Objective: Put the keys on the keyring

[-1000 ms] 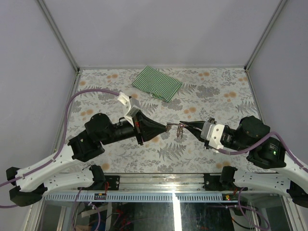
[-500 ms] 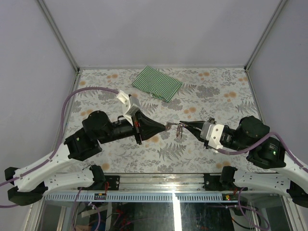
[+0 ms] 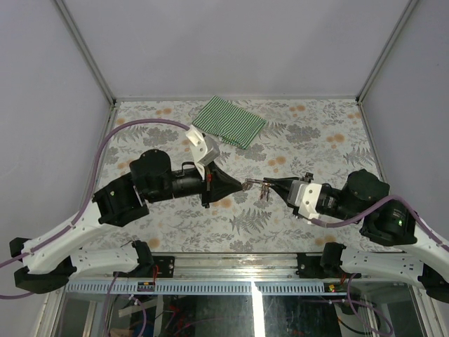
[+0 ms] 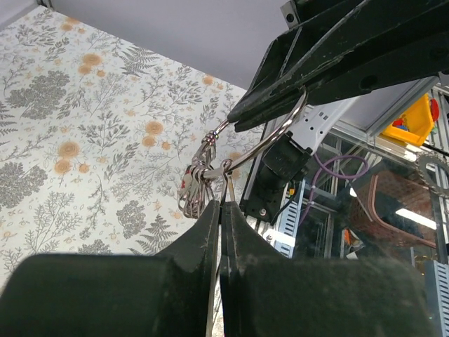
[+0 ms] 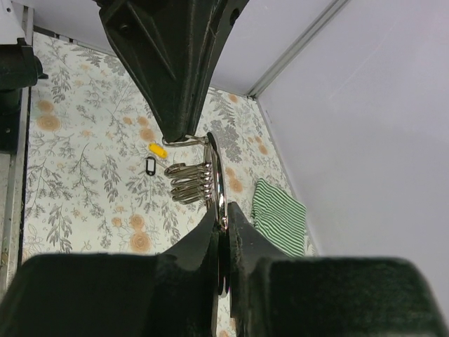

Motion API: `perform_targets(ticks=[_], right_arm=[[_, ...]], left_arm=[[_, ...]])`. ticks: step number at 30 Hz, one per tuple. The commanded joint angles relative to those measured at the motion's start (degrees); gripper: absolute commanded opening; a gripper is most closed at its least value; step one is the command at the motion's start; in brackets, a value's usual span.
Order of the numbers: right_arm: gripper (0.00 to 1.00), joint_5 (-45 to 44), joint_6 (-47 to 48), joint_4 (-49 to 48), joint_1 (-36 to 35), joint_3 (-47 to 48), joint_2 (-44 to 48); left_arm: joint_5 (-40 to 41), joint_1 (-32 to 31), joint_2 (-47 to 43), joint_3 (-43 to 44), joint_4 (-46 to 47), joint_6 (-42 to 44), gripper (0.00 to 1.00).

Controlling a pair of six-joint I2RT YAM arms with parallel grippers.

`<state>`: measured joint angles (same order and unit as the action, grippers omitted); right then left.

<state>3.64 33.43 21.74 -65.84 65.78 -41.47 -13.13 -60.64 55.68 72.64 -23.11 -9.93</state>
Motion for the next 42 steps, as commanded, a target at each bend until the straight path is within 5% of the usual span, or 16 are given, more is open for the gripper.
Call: perform_targets(ticks=[1, 29, 42], right_arm=[[0.1, -1.1, 0.8, -1.0, -0.2, 1.4, 0.6], [0.55, 5.8, 6.5, 2.2, -0.2, 1.0, -2.8], [0.47, 1.4, 9.6, 1.7, -0.2, 1.5, -7.1]], left_arm=[[0.1, 0.4, 0.8, 3.9, -3.5, 2.3, 0.0], [-0.8, 0.4, 7.9, 10.3, -11.3, 4.3, 0.0], [-1.6, 0.4, 9.6, 11.3, -12.9, 5.1, 0.0]])
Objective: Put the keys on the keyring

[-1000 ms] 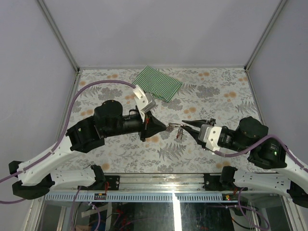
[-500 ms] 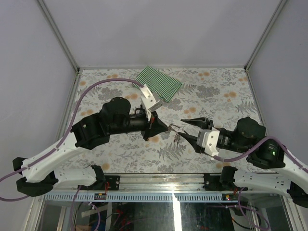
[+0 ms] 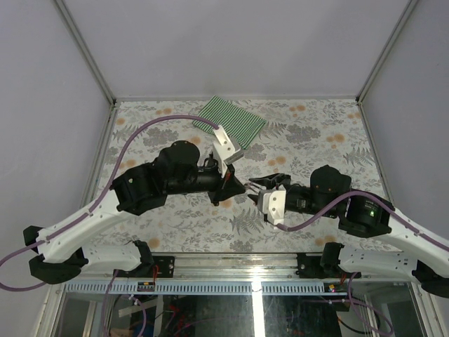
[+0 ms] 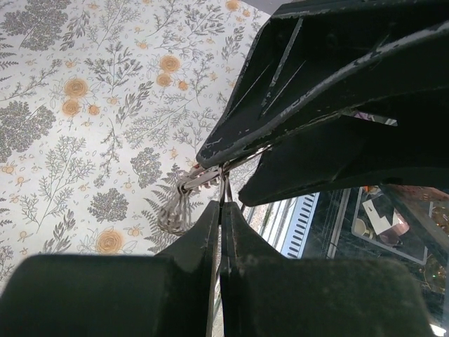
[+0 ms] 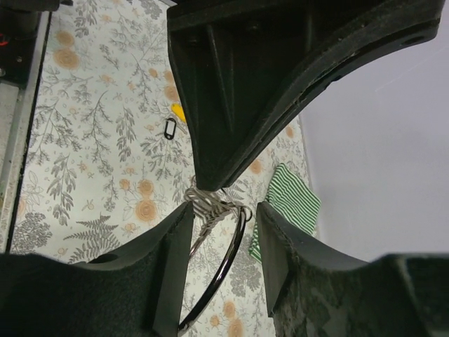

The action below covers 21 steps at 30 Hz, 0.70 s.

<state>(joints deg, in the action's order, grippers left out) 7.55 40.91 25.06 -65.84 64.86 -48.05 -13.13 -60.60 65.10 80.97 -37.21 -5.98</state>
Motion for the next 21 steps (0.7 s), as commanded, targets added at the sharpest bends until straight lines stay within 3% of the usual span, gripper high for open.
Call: perform_targets(ticks=[1, 10, 21], right_arm=[[0.45, -2.8, 2.4, -1.7, -0.2, 2.3, -0.5], [0.36, -3.6, 4.7, -1.3, -0.2, 1.7, -0.8], [0.05, -2.2, 4.3, -2.3, -0.2, 1.0, 0.1]], left_arm=[[-1.6, 0.3, 0.2, 3.1, 1.1, 1.2, 0.0], [-2.0, 0.3, 0.9, 3.6, 0.2, 1.4, 0.0], [-2.2, 0.3, 1.1, 4.2, -0.5, 1.4, 0.03]])
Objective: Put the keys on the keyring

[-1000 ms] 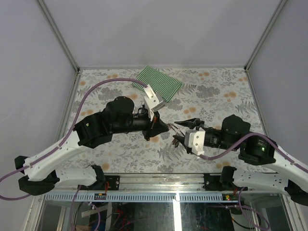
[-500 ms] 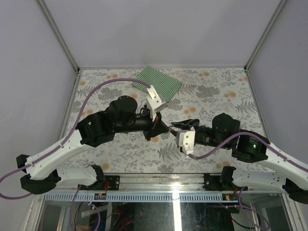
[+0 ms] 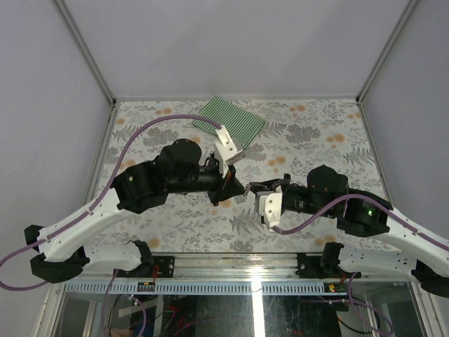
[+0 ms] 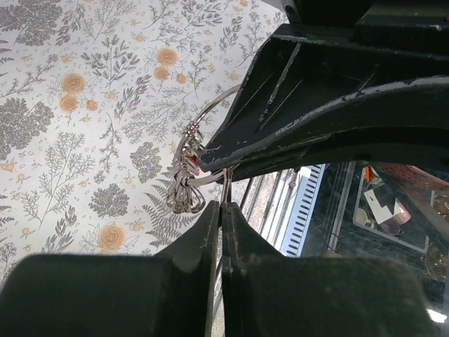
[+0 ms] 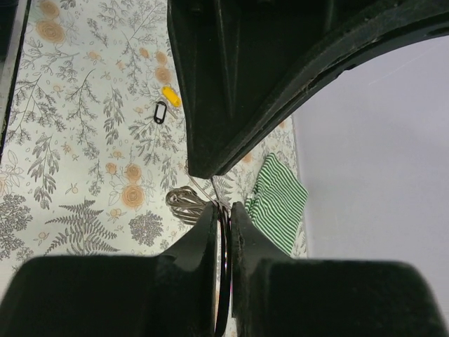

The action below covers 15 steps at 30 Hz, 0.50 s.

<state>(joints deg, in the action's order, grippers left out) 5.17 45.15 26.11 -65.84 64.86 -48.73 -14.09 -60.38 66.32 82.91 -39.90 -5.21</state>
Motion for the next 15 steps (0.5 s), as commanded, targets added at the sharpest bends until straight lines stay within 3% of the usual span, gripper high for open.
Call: perform_targets(ticks=[1, 8, 15], right_arm=[[0.04, 0.2, -0.2, -3.3, -0.2, 1.0, 0.9], [0.02, 0.1, -2.2, -4.6, -0.2, 0.3, 2.1], [0.02, -3.0, -4.6, -14.0, -0.2, -3.8, 5.6]], left_arm=[[-1.2, 0.1, -0.2, 2.4, 2.2, 0.6, 0.05], [-0.8, 0.1, -3.0, 2.4, 5.0, -0.2, 0.33], [6.5, 0.1, -10.0, -5.1, 15.8, -5.7, 0.46]])
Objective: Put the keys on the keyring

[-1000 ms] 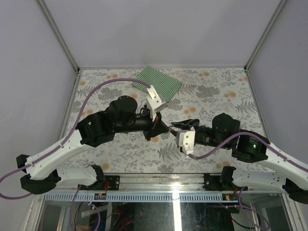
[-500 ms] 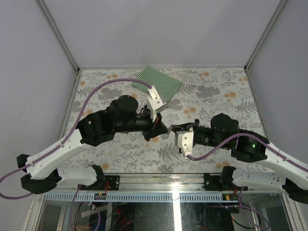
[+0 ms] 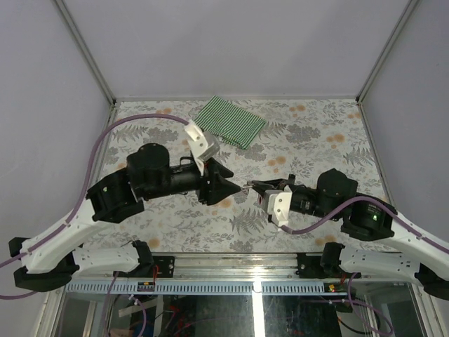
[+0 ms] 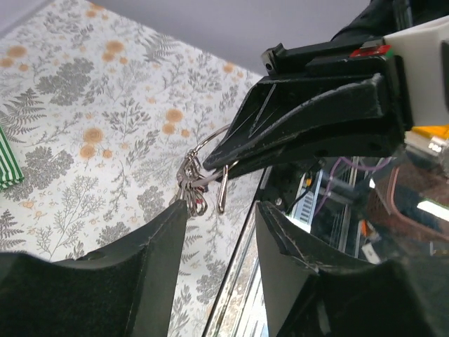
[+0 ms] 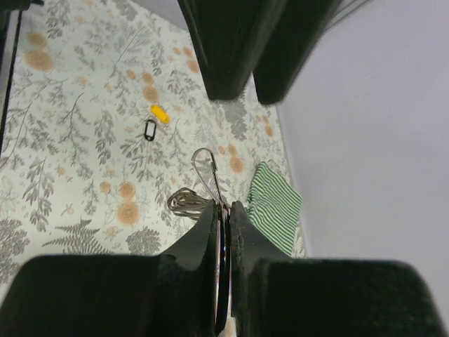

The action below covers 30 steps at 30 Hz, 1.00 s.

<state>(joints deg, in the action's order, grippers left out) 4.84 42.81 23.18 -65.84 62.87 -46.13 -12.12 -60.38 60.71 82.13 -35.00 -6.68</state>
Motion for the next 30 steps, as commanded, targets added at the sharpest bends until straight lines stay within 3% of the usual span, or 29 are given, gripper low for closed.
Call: perform_targets(ticks=[1, 6, 16, 30], right_arm=[[0.02, -2.8, -2.6, -13.2, -0.2, -2.8, 3.5], [0.02, -4.6, -3.9, -19.1, -0.2, -4.6, 4.3], [0.02, -5.6, -4.0, -21.6, -0.2, -4.9, 4.2], [0.02, -5.7, -4.0, -21.7, -0.2, -4.6, 4.0]], left_arm=[[5.0, 0.1, -5.4, -6.5, 12.9, -5.3, 0.46], [6.1, 0.1, -8.8, -11.9, 20.8, -9.5, 0.47], [6.7, 0.2, -7.3, -14.6, 26.4, -13.1, 0.46], [7.8, 0.2, -5.4, -14.7, 28.4, -13.3, 0.33]])
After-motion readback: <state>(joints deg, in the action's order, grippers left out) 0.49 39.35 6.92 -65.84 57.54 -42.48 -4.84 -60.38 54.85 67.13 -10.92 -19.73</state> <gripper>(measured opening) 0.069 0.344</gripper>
